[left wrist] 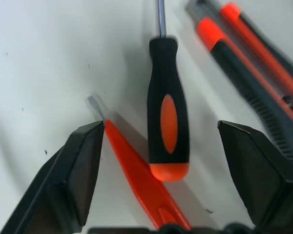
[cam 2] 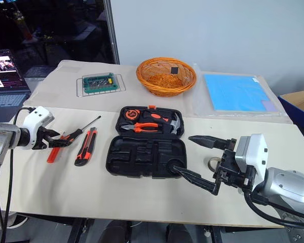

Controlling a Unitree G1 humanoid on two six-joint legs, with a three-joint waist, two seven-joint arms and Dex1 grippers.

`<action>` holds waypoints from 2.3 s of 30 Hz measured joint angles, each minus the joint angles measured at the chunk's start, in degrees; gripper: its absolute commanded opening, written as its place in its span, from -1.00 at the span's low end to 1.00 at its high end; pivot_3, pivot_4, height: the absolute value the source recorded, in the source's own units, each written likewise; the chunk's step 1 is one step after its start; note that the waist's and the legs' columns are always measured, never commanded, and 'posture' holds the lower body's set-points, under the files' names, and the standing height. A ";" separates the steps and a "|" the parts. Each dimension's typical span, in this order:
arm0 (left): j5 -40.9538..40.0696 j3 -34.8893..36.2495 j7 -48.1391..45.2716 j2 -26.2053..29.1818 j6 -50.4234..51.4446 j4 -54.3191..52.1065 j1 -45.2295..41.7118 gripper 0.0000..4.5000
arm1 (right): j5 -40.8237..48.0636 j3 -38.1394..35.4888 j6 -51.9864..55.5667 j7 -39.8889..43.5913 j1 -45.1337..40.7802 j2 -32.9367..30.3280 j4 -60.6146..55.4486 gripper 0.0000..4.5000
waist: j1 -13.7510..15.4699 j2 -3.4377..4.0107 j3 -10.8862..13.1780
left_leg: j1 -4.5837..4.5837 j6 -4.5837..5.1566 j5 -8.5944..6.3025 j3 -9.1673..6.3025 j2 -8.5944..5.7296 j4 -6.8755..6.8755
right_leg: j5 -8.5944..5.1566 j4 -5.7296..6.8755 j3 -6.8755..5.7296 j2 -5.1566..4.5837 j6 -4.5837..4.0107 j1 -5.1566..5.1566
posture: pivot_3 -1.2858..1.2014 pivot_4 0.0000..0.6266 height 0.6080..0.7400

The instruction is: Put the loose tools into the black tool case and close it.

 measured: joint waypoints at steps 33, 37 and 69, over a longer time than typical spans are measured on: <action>-3.97 7.30 6.70 -1.93 4.31 -9.95 3.87 0.99 | 0.46 -0.23 0.27 -2.25 0.03 -1.16 -0.57 1.00 | -1.06 0.04 -0.02 | 0.05 0.01 0.01 -0.18 -0.03 0.02 | 0.02 0.04 0.02 0.09 0.14 0.10 | 0.03 -0.52 1.00; -0.89 5.29 4.92 -0.10 -0.59 -3.04 3.74 0.99 | 0.05 0.13 0.02 -0.92 0.22 -1.05 0.46 1.00 | -0.47 0.04 -0.02 | 0.03 0.01 0.00 -0.14 -0.03 0.01 | -0.05 0.03 0.03 0.08 0.00 0.09 | 0.03 -0.52 1.00; -7.47 -1.73 -14.76 -7.48 -5.83 -17.63 -4.93 -0.61 | -1.67 -3.77 -3.91 1.62 8.39 0.67 0.16 1.00 | 0.24 0.06 -0.05 | 0.03 0.02 0.01 -0.16 -0.07 0.04 | 0.03 0.05 0.02 0.09 0.18 0.19 | 0.03 -0.52 1.00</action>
